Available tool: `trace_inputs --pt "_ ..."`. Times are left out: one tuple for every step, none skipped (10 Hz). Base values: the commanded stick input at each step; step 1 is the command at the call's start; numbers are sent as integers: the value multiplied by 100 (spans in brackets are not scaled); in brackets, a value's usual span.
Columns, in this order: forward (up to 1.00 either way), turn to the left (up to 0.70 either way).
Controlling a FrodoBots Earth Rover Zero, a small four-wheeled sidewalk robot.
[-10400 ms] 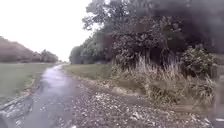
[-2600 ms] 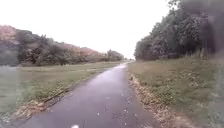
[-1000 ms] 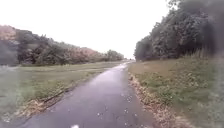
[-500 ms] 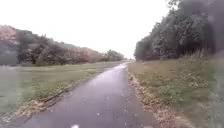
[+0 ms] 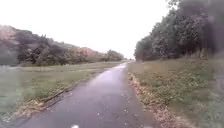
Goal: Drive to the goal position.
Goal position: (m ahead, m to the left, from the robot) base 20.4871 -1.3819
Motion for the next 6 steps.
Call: trace_inputs --pt "8 0" --pt "7 0" --pt "8 0" --pt "8 0" --pt "8 0" --pt "7 0"
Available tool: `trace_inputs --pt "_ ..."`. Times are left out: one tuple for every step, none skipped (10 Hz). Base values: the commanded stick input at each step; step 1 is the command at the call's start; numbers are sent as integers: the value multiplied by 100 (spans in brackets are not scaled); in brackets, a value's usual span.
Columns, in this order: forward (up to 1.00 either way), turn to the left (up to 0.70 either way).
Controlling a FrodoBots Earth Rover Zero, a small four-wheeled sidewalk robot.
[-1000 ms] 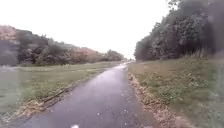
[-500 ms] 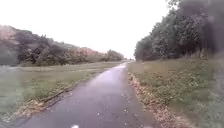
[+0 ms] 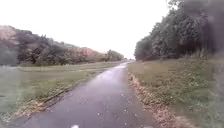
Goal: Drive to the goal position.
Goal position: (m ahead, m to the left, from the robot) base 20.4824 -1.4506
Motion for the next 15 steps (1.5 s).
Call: trace_inputs --pt "8 0" --pt "7 0" --pt "7 0" --pt "8 0" --pt "8 0" --pt "8 0" --pt "7 0" --pt "7 0" --pt "7 0" --pt "7 0" --pt "7 0" --pt "7 0" --pt "7 0" --pt "8 0" --pt "8 0"
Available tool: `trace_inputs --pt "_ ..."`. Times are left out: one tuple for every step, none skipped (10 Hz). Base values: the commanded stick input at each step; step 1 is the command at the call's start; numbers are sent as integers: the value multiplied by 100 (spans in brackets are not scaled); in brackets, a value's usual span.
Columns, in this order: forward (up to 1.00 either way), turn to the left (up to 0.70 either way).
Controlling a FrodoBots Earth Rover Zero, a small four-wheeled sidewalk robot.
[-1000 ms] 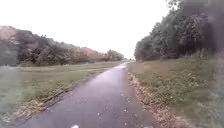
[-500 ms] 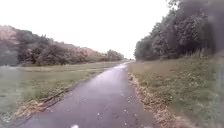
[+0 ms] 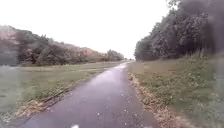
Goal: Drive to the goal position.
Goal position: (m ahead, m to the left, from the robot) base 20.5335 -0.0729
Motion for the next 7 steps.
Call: trace_inputs --pt "8 0" --pt "7 0" --pt "8 0" --pt "10 0" --pt "17 0" --pt "100 0" --pt "100 0"
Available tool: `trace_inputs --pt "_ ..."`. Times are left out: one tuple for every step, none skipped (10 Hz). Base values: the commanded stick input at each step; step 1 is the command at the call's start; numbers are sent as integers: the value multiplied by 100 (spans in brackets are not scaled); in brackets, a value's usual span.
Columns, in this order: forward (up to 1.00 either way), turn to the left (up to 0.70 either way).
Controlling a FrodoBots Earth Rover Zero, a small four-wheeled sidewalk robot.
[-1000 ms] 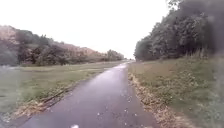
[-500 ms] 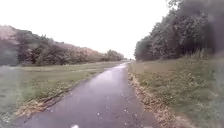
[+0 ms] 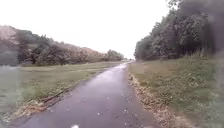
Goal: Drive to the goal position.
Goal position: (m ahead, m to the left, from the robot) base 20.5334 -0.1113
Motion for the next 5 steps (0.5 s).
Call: trace_inputs --pt "100 0" --pt "100 1" --pt "100 2" --pt "100 0" --pt "100 0"
